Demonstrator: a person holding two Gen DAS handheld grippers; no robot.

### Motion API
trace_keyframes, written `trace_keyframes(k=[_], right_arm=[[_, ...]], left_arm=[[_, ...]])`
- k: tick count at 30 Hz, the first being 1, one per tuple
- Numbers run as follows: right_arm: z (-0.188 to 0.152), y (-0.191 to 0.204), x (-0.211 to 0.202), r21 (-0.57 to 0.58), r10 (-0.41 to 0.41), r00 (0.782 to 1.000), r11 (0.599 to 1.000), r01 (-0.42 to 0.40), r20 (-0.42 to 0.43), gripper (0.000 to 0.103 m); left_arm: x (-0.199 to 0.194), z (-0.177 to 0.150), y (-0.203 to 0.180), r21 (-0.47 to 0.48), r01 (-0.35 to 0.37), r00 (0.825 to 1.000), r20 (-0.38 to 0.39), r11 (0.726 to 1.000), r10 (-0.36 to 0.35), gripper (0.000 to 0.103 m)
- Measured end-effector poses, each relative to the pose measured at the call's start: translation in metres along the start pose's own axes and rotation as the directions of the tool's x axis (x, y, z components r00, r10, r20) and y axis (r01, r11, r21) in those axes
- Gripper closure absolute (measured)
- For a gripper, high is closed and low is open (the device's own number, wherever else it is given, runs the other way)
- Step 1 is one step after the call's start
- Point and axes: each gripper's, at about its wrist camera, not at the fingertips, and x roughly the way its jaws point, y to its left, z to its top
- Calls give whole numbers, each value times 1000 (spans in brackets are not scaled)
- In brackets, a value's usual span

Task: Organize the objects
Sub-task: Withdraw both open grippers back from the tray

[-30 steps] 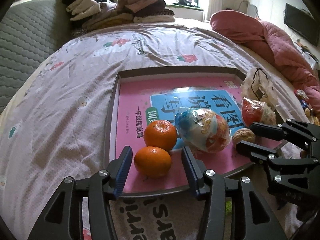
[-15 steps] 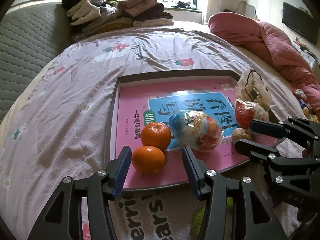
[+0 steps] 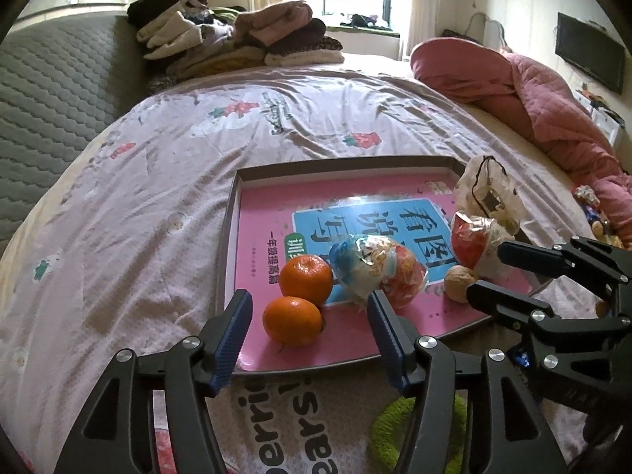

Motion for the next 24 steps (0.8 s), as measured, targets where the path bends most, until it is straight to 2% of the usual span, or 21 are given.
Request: trace_keyframes(k=[10,16,22,23,24], right_arm=[[8,-9,-30,42,-13,998,999,10,64,51],[11,-14,-55,73,-5,991,997,-5,137,44],[14,-20,-74,102,-25,983,995,6,183,42],[13,-21,-77,104,-33,981,994,13,191,42],[12,-21,-80,107,-39,980,994,18,197,42]], left_arm=[[-23,6,-1,-4,11,998,61,1000,-10,40],[-49,8,-7,13,7,991,135,1000,-9,39],[-71,6,-15,28,2,983,182,1000,-7,39],[-74,6,-16,29,3,982,188,1000,-8,37],[-77,5,-17,31,3,981,193,1000,-9,32]])
